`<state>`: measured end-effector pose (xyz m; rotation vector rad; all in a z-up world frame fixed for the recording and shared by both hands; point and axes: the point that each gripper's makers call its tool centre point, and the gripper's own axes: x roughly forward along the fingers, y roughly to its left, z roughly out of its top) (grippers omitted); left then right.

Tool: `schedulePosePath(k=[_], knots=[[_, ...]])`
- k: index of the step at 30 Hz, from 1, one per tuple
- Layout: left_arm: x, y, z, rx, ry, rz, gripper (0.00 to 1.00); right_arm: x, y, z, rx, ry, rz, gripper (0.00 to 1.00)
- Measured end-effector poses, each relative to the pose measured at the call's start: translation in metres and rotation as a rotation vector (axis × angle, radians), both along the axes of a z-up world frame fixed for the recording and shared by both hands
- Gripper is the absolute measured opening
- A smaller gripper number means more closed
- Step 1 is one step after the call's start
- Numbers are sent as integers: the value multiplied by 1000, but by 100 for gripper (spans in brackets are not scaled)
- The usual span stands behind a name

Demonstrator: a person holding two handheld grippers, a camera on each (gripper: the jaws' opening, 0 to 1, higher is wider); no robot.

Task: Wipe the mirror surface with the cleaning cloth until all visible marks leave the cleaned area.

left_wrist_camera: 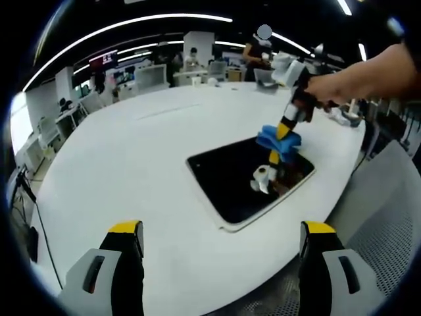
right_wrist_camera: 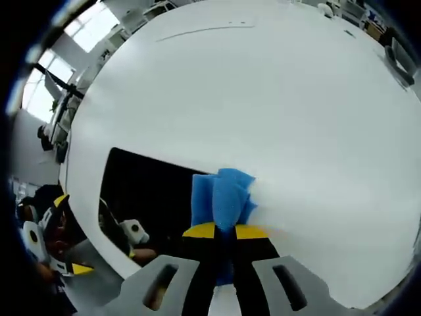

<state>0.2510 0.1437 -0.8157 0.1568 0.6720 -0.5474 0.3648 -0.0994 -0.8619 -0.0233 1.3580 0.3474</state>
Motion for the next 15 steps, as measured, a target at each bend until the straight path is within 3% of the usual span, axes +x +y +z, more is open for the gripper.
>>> schedulePosePath(k=[15], knots=[[0,1,-2,4,0,-3,99,6,-5,8,-6,-27,0,3]])
